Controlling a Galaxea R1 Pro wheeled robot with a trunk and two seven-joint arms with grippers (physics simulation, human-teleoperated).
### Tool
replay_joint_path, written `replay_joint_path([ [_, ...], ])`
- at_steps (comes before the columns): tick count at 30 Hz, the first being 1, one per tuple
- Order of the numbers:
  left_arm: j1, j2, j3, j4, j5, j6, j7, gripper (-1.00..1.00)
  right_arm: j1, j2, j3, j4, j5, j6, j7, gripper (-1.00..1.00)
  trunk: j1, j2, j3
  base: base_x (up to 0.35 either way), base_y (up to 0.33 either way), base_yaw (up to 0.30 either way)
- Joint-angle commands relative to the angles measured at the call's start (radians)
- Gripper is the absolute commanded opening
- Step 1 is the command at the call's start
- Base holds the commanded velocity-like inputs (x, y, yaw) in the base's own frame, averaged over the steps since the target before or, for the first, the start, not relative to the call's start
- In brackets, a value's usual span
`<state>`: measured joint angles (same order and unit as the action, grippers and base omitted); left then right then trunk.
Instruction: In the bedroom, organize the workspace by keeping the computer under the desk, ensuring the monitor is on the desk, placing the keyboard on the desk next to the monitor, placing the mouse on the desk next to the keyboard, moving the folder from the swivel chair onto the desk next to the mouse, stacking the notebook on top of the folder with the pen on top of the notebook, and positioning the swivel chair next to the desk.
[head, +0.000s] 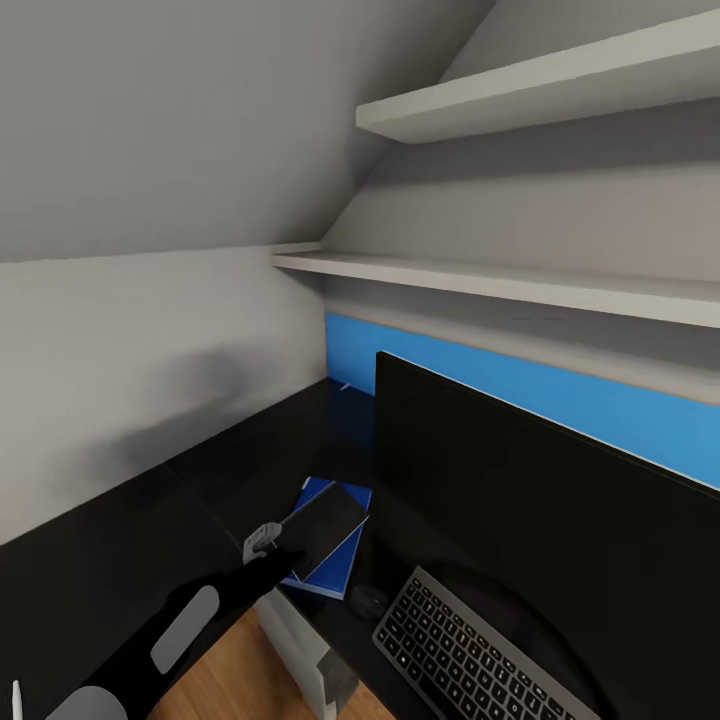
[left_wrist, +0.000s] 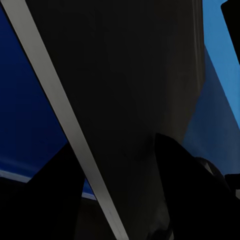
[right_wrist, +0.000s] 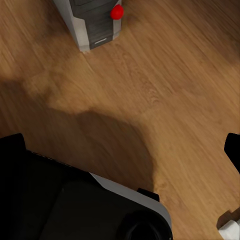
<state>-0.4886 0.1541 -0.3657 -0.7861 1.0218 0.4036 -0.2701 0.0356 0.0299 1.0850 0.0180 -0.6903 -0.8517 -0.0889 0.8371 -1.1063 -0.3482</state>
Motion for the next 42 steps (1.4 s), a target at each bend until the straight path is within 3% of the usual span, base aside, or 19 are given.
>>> replay_joint_path([
  [1, -0.001, 0.001, -0.003, 0.000, 0.008, 0.003, 0.000, -1.00, 0.000, 0.001, 0.009, 0.002, 0.002, -0.003, -0.009, 1.00, 0.000, -0.001, -0.001, 0.000, 0.000, 0.000],
  [5, -0.001, 0.001, -0.002, 0.000, 0.010, 0.003, 0.000, -1.00, 0.000, 0.001, 0.008, 0.002, 0.002, -0.003, -0.009, 1.00, 0.000, -0.001, -0.001, 0.000, 0.000, 0.000],
  [13, -0.001, 0.001, -0.001, 0.000, 0.010, 0.003, 0.000, -1.00, 0.000, 0.001, 0.007, 0.002, 0.002, -0.003, -0.009, 1.00, 0.031, -0.057, -0.026, 0.000, 0.000, 0.000],
  [30, -0.001, 0.001, -0.001, -0.001, 0.008, 0.003, 0.000, -1.00, 0.000, 0.001, 0.008, 0.002, 0.002, -0.003, -0.009, 1.00, 0.031, -0.057, -0.026, 0.000, 0.000, 0.000],
  [31, -0.001, 0.002, 0.000, -0.001, 0.008, 0.003, 0.000, 1.00, 0.000, 0.001, 0.007, 0.002, 0.002, -0.003, -0.009, 1.00, 0.031, -0.057, -0.026, 0.000, 0.000, 0.000],
  [42, -0.001, 0.002, 0.002, -0.002, 0.008, 0.002, 0.000, 1.00, 0.000, 0.001, 0.007, 0.002, 0.002, -0.004, -0.008, 1.00, 0.031, -0.057, -0.026, 0.000, 0.000, 0.000],
])
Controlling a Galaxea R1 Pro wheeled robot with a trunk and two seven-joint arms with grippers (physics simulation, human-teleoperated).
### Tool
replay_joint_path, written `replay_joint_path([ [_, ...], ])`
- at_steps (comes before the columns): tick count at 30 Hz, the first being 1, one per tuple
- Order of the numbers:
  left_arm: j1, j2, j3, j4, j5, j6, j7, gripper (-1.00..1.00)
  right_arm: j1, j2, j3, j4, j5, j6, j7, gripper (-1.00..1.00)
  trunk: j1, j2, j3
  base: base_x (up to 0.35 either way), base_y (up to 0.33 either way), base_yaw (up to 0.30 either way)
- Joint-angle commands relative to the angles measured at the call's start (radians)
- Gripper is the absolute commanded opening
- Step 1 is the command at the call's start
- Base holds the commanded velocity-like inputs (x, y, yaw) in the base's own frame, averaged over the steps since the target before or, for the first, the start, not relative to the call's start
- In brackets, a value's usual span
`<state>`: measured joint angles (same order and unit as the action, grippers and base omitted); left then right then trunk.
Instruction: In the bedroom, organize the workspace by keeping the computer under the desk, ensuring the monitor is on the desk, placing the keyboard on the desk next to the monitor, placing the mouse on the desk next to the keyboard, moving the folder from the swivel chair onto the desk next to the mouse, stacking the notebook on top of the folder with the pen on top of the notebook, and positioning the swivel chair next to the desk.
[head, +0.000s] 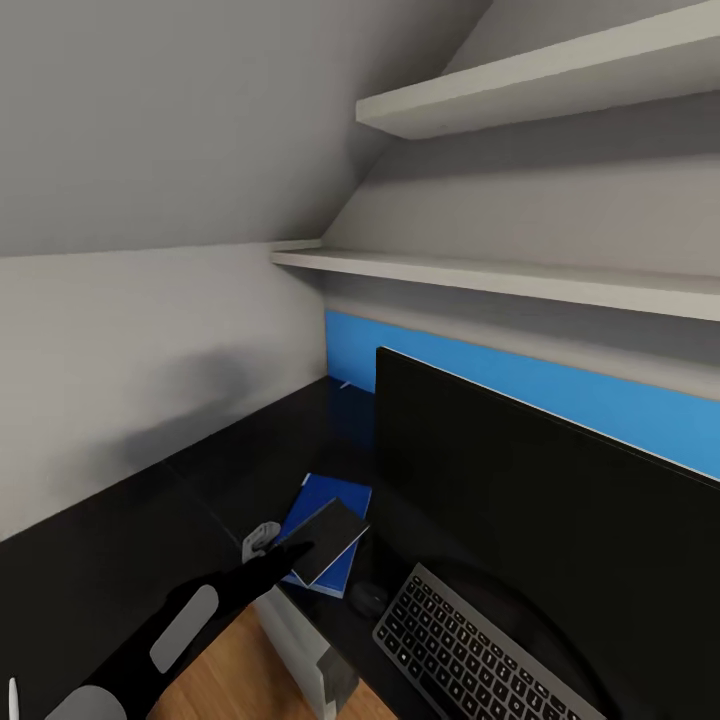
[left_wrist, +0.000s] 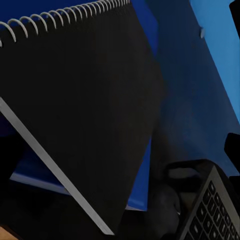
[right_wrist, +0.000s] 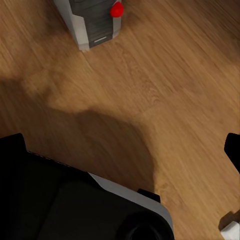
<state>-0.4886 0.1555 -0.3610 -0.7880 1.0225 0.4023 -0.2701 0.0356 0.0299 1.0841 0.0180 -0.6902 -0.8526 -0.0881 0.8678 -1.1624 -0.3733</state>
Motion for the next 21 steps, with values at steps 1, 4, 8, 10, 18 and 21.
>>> replay_joint_path([
  [1, -0.001, 0.001, -0.003, 0.000, 0.007, 0.003, 0.000, 1.00, 0.000, 0.001, 0.009, 0.002, 0.001, -0.003, -0.009, 1.00, 0.000, -0.001, -0.001, 0.000, 0.000, 0.000],
  [4, -0.001, 0.001, -0.003, 0.000, 0.007, 0.003, 0.000, 1.00, 0.000, 0.004, 0.009, 0.002, 0.001, -0.003, -0.009, 1.00, 0.000, -0.001, -0.001, 0.000, 0.000, 0.000],
  [8, -0.001, 0.001, -0.003, 0.000, 0.008, 0.003, 0.000, 1.00, 0.000, 0.009, 0.010, 0.002, 0.001, -0.003, -0.009, 1.00, 0.000, -0.001, -0.001, 0.000, 0.000, 0.037],
  [10, -0.001, 0.001, -0.003, 0.000, 0.007, 0.003, 0.000, 1.00, 0.000, 0.011, 0.010, 0.002, 0.001, -0.003, -0.009, 1.00, 0.000, -0.001, -0.002, 0.000, 0.000, 0.144],
  [18, -0.001, 0.004, -0.004, 0.000, 0.007, 0.003, 0.000, 1.00, 0.000, 0.013, 0.010, 0.002, 0.001, -0.003, -0.010, 1.00, 0.000, -0.001, -0.007, 0.000, 0.000, 0.209],
  [21, -0.001, 0.004, -0.004, 0.000, 0.007, 0.003, 0.000, 1.00, 0.000, 0.013, 0.010, 0.002, 0.001, -0.003, -0.010, 1.00, 0.000, -0.001, -0.009, 0.000, 0.000, 0.166],
])
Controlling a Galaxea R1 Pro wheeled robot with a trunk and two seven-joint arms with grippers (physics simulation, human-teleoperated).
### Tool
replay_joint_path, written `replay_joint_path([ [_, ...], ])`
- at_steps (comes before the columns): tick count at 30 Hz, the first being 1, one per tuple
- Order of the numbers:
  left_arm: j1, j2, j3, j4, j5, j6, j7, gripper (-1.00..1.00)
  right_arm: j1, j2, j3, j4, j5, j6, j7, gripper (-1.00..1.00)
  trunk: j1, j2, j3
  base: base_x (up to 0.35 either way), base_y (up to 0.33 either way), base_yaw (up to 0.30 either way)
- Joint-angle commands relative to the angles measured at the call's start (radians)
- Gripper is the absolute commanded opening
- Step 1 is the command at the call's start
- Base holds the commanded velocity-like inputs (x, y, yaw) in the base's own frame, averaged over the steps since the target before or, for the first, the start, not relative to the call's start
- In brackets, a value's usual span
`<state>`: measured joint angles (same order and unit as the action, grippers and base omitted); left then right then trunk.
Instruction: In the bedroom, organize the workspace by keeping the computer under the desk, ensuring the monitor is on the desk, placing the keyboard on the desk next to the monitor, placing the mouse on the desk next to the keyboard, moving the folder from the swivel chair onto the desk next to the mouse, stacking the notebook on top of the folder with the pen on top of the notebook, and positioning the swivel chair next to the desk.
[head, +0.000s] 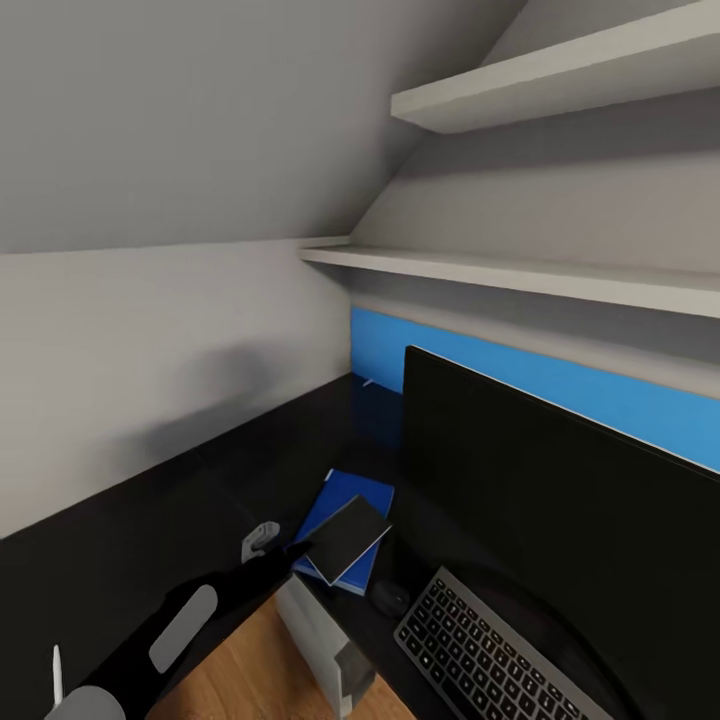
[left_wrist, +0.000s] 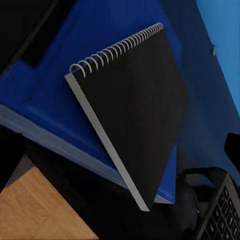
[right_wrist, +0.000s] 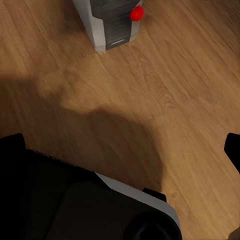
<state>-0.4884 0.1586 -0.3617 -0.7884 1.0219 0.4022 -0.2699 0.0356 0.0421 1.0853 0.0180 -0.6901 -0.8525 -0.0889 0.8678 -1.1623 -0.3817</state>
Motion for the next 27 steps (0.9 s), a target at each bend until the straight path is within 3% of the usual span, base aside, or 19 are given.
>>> replay_joint_path([
  [1, -0.001, 0.001, -0.003, 0.000, 0.007, 0.003, 0.000, 1.00, 0.000, 0.001, 0.008, 0.002, 0.001, -0.003, -0.009, 1.00, 0.000, -0.001, -0.002, 0.000, 0.000, 0.147],
  [27, -0.001, 0.012, -0.003, 0.001, 0.009, 0.003, 0.000, 1.00, 0.000, 0.001, 0.004, 0.002, 0.001, -0.002, -0.009, 1.00, 0.000, -0.001, -0.023, 0.000, 0.000, 0.145],
])
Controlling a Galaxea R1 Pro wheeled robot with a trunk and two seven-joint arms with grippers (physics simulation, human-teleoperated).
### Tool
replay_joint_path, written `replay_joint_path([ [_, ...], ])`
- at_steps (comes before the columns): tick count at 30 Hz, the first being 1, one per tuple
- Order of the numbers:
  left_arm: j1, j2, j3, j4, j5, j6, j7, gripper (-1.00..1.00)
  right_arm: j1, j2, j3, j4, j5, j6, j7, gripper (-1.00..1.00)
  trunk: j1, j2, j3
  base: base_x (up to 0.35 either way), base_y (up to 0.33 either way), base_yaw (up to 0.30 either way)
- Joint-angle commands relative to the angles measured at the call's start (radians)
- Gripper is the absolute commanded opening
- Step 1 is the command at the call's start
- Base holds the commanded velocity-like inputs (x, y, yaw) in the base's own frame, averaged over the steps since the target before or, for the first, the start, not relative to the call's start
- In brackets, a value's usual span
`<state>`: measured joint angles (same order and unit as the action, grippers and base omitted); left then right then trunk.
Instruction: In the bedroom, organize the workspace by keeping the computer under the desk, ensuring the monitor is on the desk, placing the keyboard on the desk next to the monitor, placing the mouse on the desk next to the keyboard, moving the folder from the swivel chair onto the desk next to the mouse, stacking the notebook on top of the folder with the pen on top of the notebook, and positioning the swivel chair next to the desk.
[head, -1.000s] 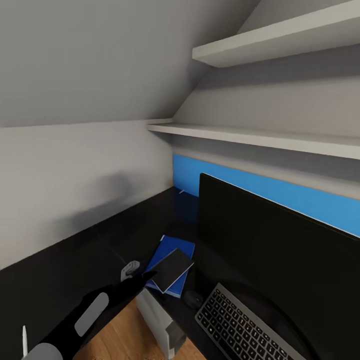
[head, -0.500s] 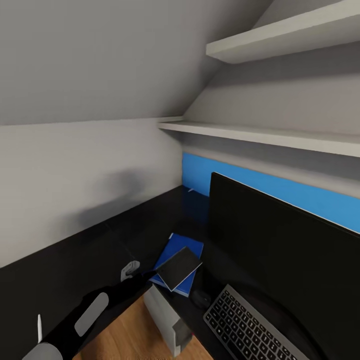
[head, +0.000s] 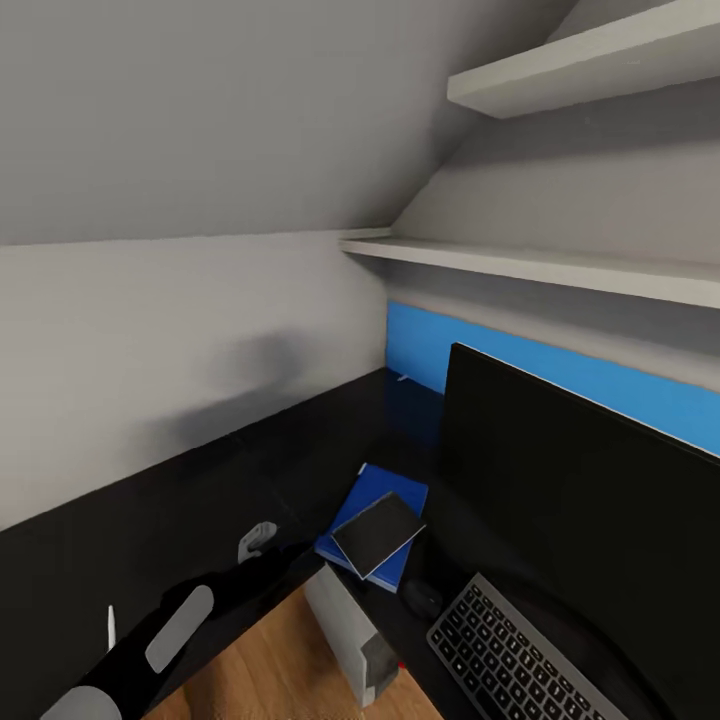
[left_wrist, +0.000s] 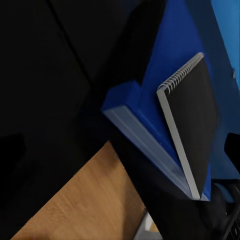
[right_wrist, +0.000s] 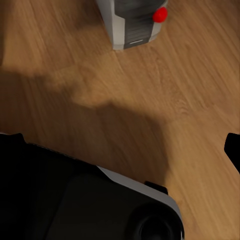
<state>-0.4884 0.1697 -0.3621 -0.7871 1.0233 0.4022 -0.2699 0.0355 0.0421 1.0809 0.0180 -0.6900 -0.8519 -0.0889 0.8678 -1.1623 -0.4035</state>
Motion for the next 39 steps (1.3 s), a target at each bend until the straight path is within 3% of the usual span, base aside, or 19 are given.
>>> replay_joint_path([
  [1, -0.001, 0.003, -0.003, 0.000, 0.008, 0.003, 0.000, 1.00, 0.000, 0.001, 0.008, 0.002, 0.001, -0.003, -0.009, 1.00, 0.000, -0.001, -0.002, 0.000, 0.000, 0.184],
  [13, -0.001, 0.030, -0.003, -0.002, 0.004, 0.003, 0.000, 1.00, 0.000, 0.001, 0.008, 0.000, 0.001, -0.003, -0.011, 1.00, 0.000, -0.001, -0.014, 0.000, 0.000, 0.175],
  [16, -0.001, 0.048, -0.004, -0.019, 0.000, 0.004, 0.000, 1.00, 0.000, 0.001, 0.008, 0.000, 0.001, -0.003, -0.011, 1.00, 0.000, -0.001, -0.017, 0.000, 0.000, 0.166],
  [28, -0.001, 0.164, -0.011, -0.118, -0.021, 0.006, 0.003, 1.00, 0.000, 0.001, 0.009, -0.010, 0.001, -0.003, -0.011, 1.00, 0.000, -0.001, -0.025, 0.000, 0.000, 0.100],
  [39, -0.001, 0.203, -0.012, -0.125, -0.068, 0.006, 0.003, 1.00, 0.000, 0.002, 0.011, -0.023, 0.002, -0.004, -0.009, 1.00, 0.000, -0.001, -0.026, 0.000, 0.000, 0.005],
])
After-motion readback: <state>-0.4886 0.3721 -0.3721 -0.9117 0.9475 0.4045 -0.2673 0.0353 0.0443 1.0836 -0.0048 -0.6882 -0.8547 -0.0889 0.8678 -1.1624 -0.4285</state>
